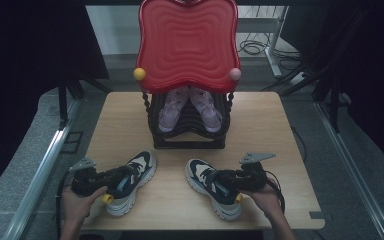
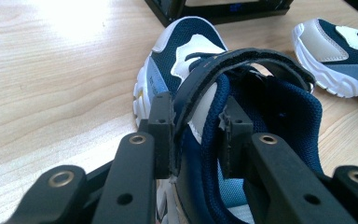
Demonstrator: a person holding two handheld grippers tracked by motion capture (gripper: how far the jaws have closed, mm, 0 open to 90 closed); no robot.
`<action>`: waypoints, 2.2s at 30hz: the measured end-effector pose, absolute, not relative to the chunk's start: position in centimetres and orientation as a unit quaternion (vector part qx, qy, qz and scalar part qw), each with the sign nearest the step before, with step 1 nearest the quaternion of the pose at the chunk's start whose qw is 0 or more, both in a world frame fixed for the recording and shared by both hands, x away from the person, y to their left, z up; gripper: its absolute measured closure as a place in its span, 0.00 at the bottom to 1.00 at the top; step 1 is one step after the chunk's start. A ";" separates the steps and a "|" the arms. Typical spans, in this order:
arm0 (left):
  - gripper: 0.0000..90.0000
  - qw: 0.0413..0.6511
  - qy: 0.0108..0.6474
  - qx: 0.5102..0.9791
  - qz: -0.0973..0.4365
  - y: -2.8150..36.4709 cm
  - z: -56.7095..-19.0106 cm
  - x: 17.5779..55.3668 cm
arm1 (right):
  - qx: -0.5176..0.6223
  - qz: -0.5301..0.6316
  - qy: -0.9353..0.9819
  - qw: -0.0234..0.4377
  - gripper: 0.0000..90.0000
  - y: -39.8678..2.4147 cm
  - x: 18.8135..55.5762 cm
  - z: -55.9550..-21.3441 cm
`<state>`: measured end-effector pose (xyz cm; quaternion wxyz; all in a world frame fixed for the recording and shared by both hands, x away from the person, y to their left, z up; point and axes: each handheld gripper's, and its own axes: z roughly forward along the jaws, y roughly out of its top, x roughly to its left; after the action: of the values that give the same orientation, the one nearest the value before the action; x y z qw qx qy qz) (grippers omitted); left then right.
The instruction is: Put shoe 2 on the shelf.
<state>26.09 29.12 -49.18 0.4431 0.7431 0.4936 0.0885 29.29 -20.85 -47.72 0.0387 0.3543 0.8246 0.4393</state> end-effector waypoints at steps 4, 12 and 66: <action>0.79 0.460 0.491 0.734 0.090 29.3 -48.7 25.8 | 0.357 0.456 0.814 0.044 0.80 -21.4 28.9 -47.5; 0.79 0.483 0.483 0.725 0.086 29.4 -47.9 25.7 | 0.365 0.491 0.788 0.062 0.80 -22.8 27.8 -46.9; 0.79 0.584 0.479 0.638 0.152 30.9 -42.8 25.4 | 0.448 0.624 0.616 0.174 0.80 -32.7 27.4 -42.4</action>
<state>25.39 30.94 -42.76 0.5840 0.6378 0.4787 0.1521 27.35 -32.68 -42.35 0.1736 0.4483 0.6163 0.6237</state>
